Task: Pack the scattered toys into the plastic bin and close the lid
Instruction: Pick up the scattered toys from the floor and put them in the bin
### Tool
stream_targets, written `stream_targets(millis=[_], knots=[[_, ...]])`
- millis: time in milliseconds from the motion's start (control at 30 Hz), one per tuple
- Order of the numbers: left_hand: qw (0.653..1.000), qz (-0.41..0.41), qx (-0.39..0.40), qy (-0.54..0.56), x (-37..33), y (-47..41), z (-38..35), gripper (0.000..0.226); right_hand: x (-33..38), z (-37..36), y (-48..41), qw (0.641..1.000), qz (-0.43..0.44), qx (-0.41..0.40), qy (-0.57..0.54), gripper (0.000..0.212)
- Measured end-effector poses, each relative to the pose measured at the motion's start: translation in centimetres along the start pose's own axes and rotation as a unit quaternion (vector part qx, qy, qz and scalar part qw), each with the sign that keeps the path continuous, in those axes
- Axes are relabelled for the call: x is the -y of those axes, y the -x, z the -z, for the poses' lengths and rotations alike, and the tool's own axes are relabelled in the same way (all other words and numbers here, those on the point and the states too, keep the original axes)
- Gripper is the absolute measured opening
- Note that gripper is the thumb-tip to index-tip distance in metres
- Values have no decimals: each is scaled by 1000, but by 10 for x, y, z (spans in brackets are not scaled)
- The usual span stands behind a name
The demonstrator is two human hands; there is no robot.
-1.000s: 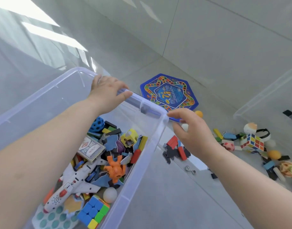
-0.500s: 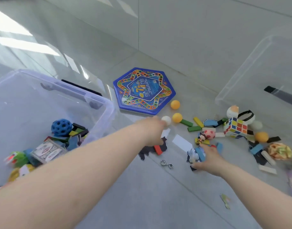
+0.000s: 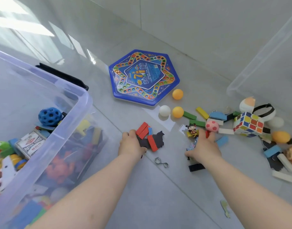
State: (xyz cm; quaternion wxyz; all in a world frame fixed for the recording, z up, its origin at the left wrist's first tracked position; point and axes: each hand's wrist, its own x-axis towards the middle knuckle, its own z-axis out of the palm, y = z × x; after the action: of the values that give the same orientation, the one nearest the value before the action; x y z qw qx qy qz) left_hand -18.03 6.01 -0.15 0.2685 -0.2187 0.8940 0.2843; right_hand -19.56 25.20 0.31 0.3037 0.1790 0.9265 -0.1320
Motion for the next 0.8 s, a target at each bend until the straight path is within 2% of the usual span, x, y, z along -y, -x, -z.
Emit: stream_targets(millis=[100, 267, 433, 567, 667, 800], knots=[[1000, 15, 8, 16, 7, -3, -4, 52, 7, -7, -1, 999, 39, 14, 0, 70], [998, 36, 17, 51, 10, -14, -1, 52, 19, -23, -1, 991, 107, -15, 85, 56], [998, 46, 25, 42, 5, -12, -1, 52, 18, -18, -1, 990, 129, 20, 45, 50], [997, 18, 18, 77, 4, -5, -2, 35, 8, -14, 2, 991, 128, 30, -33, 44], [994, -2, 6, 113, 1, 5, -1, 31, 1, -14, 7, 992, 114, 26, -41, 42], [993, -101, -16, 50, -10, 28, 11, 27, 3, -16, 15, 995, 90, 34, -34, 37]])
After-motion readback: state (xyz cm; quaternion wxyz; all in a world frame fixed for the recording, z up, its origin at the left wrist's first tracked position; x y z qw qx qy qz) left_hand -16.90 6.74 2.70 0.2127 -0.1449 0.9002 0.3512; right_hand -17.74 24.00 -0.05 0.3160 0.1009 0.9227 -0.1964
